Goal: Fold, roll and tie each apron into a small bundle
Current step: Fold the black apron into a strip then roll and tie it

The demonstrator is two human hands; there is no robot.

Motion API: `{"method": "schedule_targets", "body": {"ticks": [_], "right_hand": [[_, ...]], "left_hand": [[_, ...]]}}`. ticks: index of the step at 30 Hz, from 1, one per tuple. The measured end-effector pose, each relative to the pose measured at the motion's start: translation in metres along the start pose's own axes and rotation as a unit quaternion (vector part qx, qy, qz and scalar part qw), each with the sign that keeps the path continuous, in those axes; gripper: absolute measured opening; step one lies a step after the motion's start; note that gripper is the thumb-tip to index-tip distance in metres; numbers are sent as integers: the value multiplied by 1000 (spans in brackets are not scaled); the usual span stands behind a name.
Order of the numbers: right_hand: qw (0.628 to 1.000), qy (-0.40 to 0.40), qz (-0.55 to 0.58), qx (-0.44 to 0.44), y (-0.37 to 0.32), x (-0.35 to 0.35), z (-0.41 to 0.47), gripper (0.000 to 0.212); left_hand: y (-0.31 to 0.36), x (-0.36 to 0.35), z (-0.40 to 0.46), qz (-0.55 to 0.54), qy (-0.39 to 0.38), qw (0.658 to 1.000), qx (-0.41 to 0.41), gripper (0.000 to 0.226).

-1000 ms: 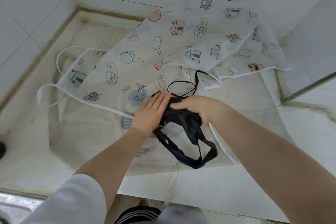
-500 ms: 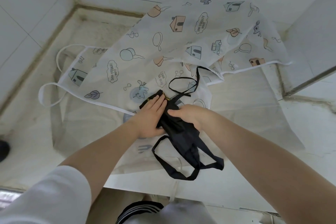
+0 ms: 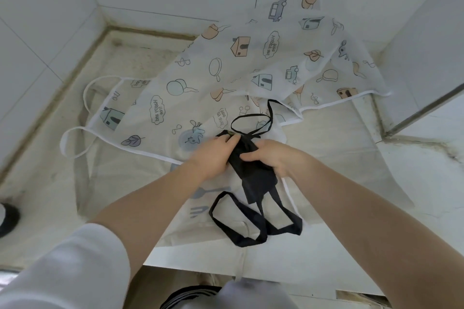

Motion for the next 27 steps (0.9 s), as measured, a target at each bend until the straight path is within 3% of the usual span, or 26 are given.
{"method": "schedule_targets", "body": {"ticks": [4,8,11,18,23,27], "right_hand": [[997,9,24,70,-26,13,-21,6],[993,32,38,108,-49,24,-35,11],[989,26,55,132,-60,29,-40,7],[994,22,19,107,-48,20,-21,20],[996,29,-64,59,-27,11,0,26],[994,-11,-111,-11,-14,7,1,35]], "left_hand": [[3,40,-8,14,79,997,-10,63],[8,78,-10,-67,177,979,-71,63],[8,90,-7,-67,191,975,-91,59],[2,64,0,-156,160,966,-134,47],[2,31,4,-183,16,976,-117,41],[-9,21,7,-198,-36,976,-82,52]]}}
Point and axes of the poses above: each hand's wrist, its own z-axis towards the middle knuckle, its own x-axis out of the back of the hand, y = z × x, the point moved 9 cm from there along z, towards the middle knuckle, and after that the axes turned 10 degrees about -x, right-handed, at the moved point
